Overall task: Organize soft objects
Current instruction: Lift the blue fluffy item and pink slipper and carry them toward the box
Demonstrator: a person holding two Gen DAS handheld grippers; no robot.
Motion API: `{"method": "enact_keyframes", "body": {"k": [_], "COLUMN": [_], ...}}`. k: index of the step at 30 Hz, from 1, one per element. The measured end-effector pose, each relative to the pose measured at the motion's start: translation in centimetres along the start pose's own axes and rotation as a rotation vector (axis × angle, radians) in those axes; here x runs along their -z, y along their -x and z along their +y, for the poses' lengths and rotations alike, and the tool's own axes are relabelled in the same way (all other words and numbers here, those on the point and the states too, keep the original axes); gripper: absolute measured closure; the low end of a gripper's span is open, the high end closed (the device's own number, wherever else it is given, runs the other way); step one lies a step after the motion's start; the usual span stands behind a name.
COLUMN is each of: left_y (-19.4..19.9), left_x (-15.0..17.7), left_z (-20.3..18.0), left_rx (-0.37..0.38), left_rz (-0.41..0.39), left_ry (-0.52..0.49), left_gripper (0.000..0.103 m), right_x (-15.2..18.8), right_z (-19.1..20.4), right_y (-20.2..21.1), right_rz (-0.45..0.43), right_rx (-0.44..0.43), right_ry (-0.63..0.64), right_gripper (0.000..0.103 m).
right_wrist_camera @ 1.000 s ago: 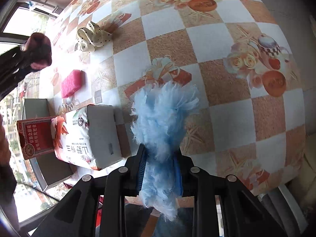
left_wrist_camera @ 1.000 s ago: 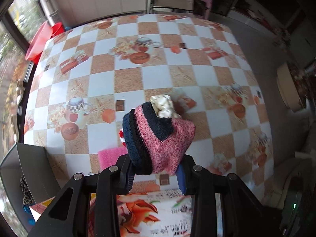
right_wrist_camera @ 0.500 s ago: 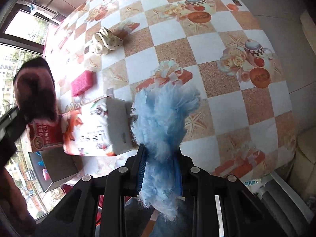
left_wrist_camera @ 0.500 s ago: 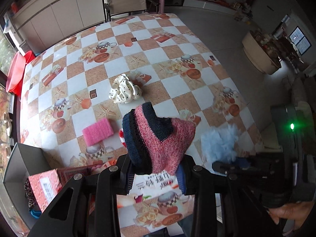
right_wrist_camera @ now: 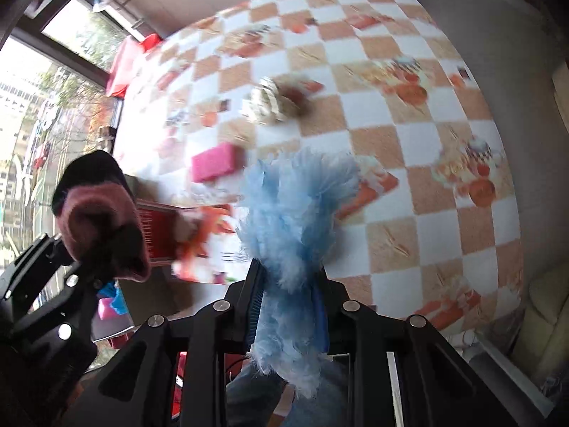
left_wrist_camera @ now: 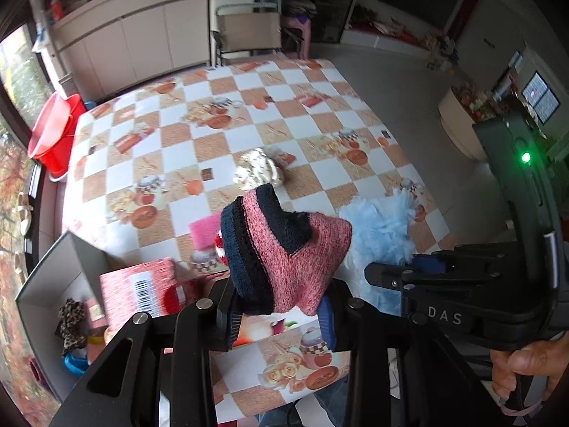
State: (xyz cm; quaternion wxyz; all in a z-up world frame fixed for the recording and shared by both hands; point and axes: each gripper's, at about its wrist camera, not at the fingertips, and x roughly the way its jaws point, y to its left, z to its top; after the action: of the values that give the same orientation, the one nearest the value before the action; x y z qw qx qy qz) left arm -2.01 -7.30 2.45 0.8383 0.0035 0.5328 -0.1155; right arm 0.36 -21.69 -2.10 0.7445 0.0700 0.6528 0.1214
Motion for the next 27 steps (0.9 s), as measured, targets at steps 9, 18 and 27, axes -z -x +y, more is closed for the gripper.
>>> {"method": "enact_keyframes", "body": {"k": [9,18,27], "left_y": [3.2,5.6,6.7], "left_x": [2.2,4.0,5.9], "left_z": [4.8,8.8,12.4], "left_rx": [-0.042,-0.077,-0.105], "left_rz": [-0.053,-0.093,-0.102], "left_ry": [0.105,0.173,0.247], "left_gripper": [0.065,0.065,0.065], "right_x": [0.0,0.3,0.7], "right_z": [7.0,12.9,16.9], "right_y": [0.2,0.1,-0.6], "right_rz": [-0.022,-0.032,-0.019], "right_rx": [-0.014,-0.023,-0.024], "right_ry": [0.133,0.244,0.319], "right_gripper": [0.076,0.076,0.076]}}
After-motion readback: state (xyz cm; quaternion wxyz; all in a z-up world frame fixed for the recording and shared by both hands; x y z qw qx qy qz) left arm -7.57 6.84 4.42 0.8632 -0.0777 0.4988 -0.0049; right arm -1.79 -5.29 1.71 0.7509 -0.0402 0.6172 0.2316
